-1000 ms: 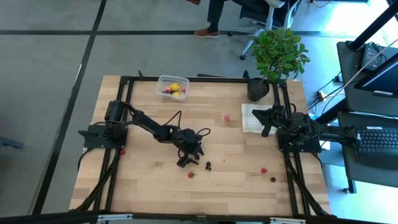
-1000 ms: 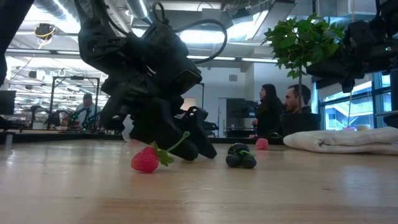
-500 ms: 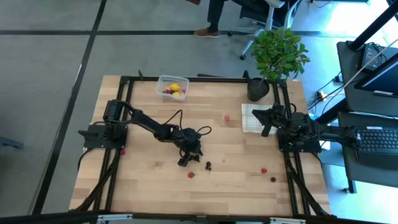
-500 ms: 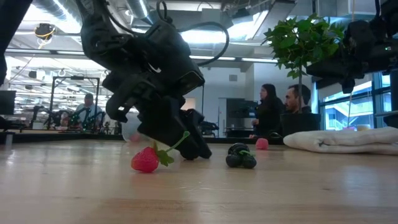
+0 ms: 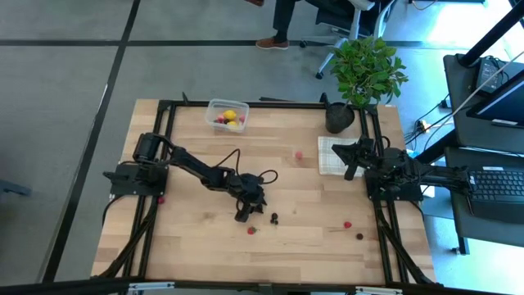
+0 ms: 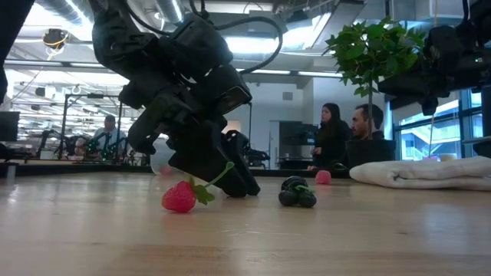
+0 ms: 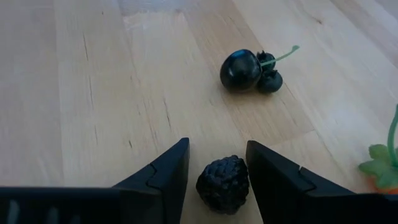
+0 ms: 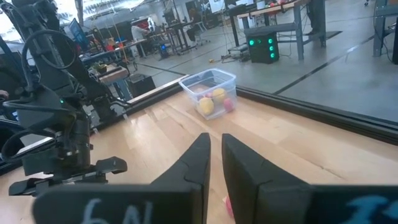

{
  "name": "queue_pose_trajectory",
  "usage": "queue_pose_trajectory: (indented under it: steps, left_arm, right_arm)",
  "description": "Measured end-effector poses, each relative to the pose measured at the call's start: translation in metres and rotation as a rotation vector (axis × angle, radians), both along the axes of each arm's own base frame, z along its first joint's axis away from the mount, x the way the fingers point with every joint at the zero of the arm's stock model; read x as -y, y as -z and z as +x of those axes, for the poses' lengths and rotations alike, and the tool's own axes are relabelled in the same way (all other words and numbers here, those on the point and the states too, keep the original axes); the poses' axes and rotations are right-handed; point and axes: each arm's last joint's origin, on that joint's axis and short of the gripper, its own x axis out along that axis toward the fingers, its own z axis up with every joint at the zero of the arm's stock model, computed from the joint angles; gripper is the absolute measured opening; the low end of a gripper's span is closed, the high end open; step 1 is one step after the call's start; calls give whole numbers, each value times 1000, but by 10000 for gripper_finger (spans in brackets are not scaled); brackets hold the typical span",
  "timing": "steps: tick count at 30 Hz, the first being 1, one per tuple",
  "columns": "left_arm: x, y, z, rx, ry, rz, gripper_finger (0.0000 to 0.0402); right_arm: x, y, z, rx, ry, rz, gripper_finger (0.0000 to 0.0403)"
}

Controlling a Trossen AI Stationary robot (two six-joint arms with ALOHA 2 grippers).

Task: Pick and placing Produce into tupperware
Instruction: Put the top blackberry into the transparent bin

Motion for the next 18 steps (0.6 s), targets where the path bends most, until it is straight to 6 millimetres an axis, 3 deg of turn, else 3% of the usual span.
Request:
queue_pose_trajectory:
  steps: [18]
  left_arm:
    - [13,-3,-3,-16,-64,38,143]
  right_arm:
    - [0,0,0,-6,0,-2,45]
